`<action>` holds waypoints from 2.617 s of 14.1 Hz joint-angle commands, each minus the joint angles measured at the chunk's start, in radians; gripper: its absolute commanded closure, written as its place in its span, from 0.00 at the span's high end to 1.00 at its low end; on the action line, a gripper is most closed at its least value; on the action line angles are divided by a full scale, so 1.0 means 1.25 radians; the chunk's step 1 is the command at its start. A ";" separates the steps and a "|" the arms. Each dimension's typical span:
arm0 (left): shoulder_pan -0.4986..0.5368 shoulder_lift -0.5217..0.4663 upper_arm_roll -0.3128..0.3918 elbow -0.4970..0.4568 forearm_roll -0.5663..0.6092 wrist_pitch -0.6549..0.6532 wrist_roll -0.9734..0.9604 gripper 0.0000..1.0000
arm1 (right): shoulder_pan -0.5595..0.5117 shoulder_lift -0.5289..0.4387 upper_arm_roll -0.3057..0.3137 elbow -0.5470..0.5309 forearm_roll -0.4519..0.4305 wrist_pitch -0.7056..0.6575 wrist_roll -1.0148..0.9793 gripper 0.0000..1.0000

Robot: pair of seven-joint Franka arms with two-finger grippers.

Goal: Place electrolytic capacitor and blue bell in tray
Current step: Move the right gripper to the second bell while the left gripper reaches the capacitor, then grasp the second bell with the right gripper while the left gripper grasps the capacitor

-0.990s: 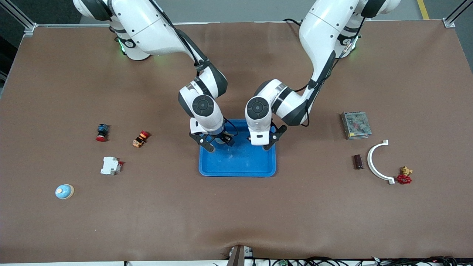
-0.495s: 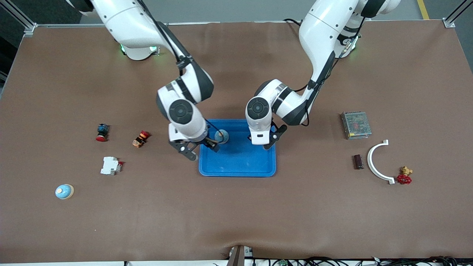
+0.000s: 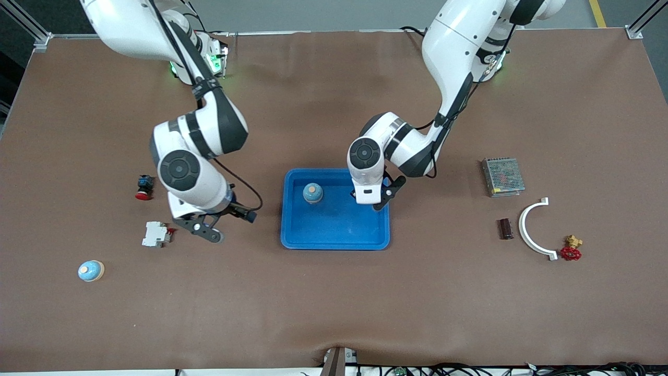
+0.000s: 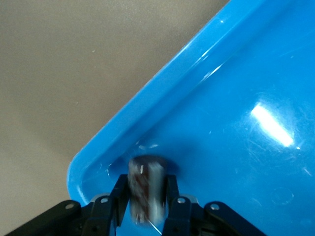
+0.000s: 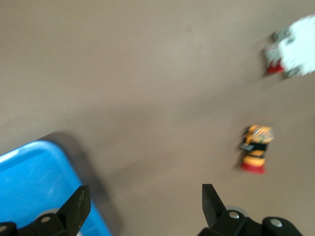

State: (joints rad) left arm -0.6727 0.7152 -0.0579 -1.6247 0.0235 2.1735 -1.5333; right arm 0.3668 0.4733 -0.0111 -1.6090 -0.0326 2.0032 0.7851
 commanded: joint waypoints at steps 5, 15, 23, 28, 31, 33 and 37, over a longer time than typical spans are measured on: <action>-0.012 -0.042 0.008 0.003 0.017 -0.047 -0.010 1.00 | -0.212 -0.015 0.011 -0.001 -0.023 0.012 -0.398 1.00; 0.197 -0.226 0.008 0.003 0.017 -0.221 0.361 1.00 | -0.412 0.215 0.013 0.241 -0.017 0.033 -0.851 1.00; 0.391 -0.281 0.009 -0.023 0.018 -0.232 0.790 1.00 | -0.469 0.339 0.013 0.391 -0.019 0.050 -1.073 1.00; 0.456 -0.274 0.008 -0.037 0.077 -0.207 0.941 1.00 | -0.514 0.399 0.015 0.434 -0.017 0.068 -1.163 1.00; 0.482 -0.276 0.007 -0.123 0.105 -0.081 0.970 1.00 | -0.523 0.421 0.015 0.434 -0.017 0.092 -1.183 1.00; 0.489 -0.265 0.008 -0.158 0.105 -0.014 0.991 1.00 | -0.532 0.434 0.015 0.434 -0.016 0.109 -1.186 1.00; 0.517 -0.234 0.007 -0.189 0.105 0.082 1.023 1.00 | -0.533 0.447 0.016 0.434 -0.014 0.126 -1.193 1.00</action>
State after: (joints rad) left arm -0.0454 0.4211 -0.0367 -1.8384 0.1361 2.2309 -0.2894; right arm -0.2775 1.0064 -0.0157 -1.1078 -0.0443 2.1605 -0.6874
